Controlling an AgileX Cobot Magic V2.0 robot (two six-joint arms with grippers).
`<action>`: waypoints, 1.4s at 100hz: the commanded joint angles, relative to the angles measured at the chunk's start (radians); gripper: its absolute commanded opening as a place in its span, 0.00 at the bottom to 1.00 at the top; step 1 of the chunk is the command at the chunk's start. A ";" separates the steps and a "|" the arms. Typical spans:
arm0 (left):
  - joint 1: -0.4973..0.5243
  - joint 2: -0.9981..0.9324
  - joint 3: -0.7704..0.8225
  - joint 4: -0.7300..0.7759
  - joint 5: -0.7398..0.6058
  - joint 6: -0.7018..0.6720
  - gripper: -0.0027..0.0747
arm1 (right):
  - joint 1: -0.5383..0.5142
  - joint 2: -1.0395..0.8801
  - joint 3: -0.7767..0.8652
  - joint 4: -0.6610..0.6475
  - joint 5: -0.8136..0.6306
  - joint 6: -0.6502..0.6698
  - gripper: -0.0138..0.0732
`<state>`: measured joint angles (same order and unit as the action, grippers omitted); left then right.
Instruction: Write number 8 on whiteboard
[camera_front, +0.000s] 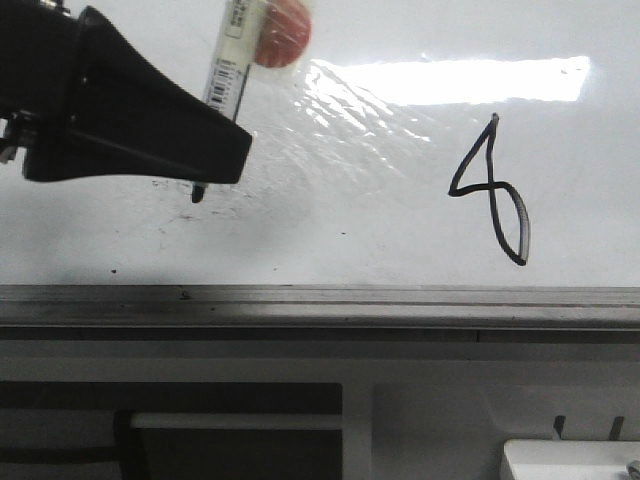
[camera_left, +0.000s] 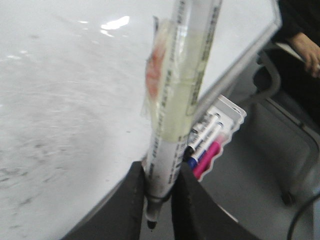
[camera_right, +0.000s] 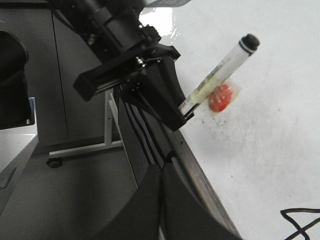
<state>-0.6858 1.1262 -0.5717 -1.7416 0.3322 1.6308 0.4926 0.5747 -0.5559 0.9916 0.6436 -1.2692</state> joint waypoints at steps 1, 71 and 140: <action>0.003 -0.002 -0.025 -0.122 -0.036 0.001 0.01 | -0.007 -0.003 -0.024 0.030 -0.057 0.027 0.09; -0.200 0.277 -0.237 -0.124 -0.466 0.001 0.01 | -0.007 -0.003 -0.024 0.030 -0.248 0.027 0.09; -0.206 0.327 -0.247 -0.121 -0.647 -0.033 0.14 | -0.007 -0.003 -0.024 0.030 -0.255 0.027 0.08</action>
<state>-0.9074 1.4573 -0.8025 -1.8336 -0.1510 1.6092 0.4918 0.5731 -0.5559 0.9926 0.4366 -1.2446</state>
